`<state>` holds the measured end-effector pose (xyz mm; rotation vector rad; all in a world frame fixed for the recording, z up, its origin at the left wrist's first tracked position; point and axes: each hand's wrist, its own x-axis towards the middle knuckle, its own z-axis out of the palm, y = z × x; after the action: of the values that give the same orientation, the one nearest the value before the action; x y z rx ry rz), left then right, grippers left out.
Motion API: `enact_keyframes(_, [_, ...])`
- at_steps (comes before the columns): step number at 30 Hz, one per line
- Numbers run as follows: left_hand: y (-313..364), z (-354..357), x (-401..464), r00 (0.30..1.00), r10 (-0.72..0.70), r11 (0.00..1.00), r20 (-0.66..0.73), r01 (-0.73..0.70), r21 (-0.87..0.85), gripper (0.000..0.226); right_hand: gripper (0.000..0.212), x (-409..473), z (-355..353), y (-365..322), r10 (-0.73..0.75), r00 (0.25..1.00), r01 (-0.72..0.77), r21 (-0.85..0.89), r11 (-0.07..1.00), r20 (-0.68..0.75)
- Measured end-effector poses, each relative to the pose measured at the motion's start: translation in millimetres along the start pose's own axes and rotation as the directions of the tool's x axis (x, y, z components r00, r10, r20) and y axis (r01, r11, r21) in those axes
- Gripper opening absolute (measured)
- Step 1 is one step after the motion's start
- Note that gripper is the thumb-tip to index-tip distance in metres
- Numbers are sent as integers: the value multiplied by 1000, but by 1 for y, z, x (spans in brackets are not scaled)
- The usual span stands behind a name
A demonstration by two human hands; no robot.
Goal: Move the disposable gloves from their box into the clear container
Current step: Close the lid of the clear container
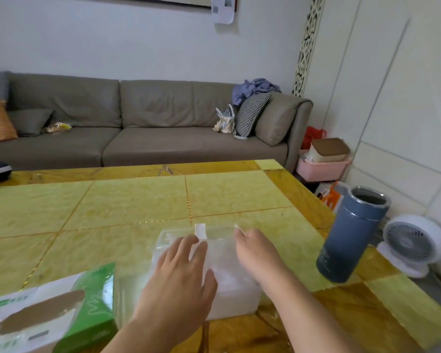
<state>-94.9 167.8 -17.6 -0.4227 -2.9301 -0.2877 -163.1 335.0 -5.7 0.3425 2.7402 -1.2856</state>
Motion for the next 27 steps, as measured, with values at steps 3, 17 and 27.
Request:
enact_keyframes(3, [-7, 7, -2, 989, 55, 998, -141, -59, -22, 44, 33, 3, 4, 0, -20, 999, 23, 74, 997, -40])
enact_keyframes(17, [-26, -3, 4, 985, -86, 994, 147, 95, -55, 39, 33, -10, 15, -7, 25, 999, -3, 507, 862, -35])
enact_keyframes(27, [-35, -9, 10, 969, -202, 962, 143, 224, -155, 27, 38, -17, 5, -12, -54, 995, 96, 740, 666, -80])
